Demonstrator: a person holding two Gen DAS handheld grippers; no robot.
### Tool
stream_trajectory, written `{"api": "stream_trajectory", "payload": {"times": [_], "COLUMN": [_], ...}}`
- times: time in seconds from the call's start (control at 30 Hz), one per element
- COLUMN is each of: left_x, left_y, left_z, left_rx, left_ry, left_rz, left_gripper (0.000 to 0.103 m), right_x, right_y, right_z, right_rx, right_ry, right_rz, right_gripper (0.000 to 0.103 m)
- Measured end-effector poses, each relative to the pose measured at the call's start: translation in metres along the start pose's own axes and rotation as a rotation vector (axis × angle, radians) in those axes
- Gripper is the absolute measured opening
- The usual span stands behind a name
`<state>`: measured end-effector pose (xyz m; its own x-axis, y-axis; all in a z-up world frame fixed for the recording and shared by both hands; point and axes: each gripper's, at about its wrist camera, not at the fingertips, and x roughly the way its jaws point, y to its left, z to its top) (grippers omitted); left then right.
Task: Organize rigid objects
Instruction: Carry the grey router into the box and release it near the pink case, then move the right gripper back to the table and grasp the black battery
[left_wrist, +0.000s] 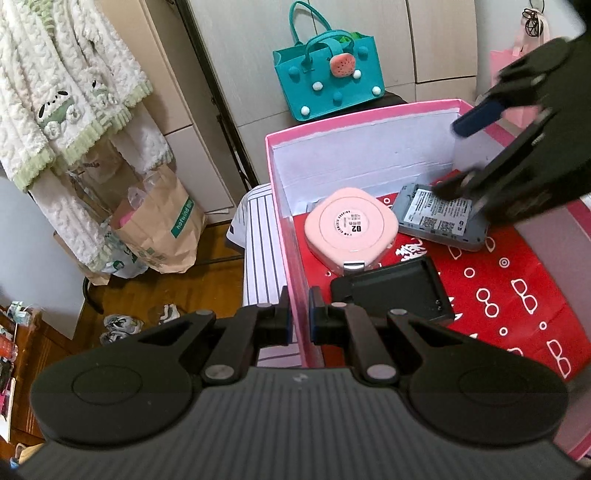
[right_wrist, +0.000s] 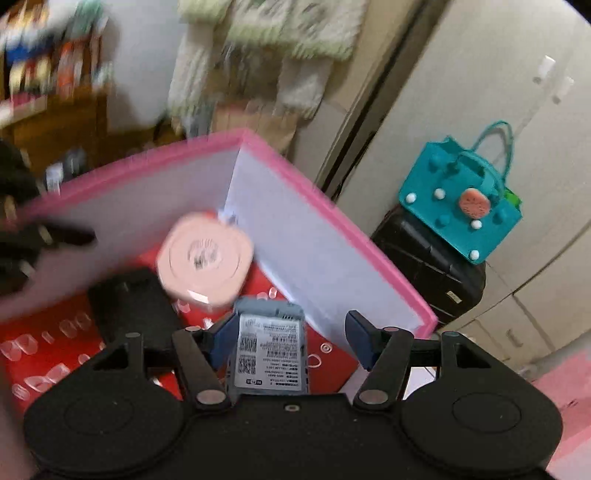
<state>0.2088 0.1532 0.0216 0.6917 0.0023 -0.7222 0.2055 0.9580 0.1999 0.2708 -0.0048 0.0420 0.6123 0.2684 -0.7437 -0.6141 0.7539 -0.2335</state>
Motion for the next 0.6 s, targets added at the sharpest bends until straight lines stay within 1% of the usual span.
{"api": "stream_trajectory", "payload": {"times": [0.1, 0.17, 0.27, 0.37, 0.43, 0.6], "left_x": [0.001, 0.001, 0.001, 0.001, 0.001, 0.001], "left_y": [0.001, 0.001, 0.002, 0.003, 0.003, 0.002], "left_z": [0.001, 0.002, 0.0, 0.0, 0.0, 0.0], "left_rx": [-0.002, -0.003, -0.012, -0.014, -0.014, -0.026], "left_ry": [0.003, 0.002, 0.0, 0.0, 0.0, 0.0], "left_rz": [-0.007, -0.007, -0.011, -0.012, -0.012, -0.014], "left_gripper": [0.007, 0.007, 0.007, 0.007, 0.007, 0.007], "right_x": [-0.033, -0.053, -0.076, -0.088, -0.092, -0.084], "right_y": [-0.018, -0.031, -0.049, -0.062, -0.063, -0.05], "right_z": [-0.018, -0.033, -0.057, -0.082, -0.1, -0.138], "right_rx": [0.109, 0.182, 0.295, 0.367, 0.386, 0.349], "right_ry": [-0.069, -0.091, -0.087, -0.063, -0.057, -0.026], "right_rz": [0.03, 0.034, 0.05, 0.067, 0.079, 0.139], "right_gripper": [0.068, 0.068, 0.068, 0.067, 0.066, 0.065]}}
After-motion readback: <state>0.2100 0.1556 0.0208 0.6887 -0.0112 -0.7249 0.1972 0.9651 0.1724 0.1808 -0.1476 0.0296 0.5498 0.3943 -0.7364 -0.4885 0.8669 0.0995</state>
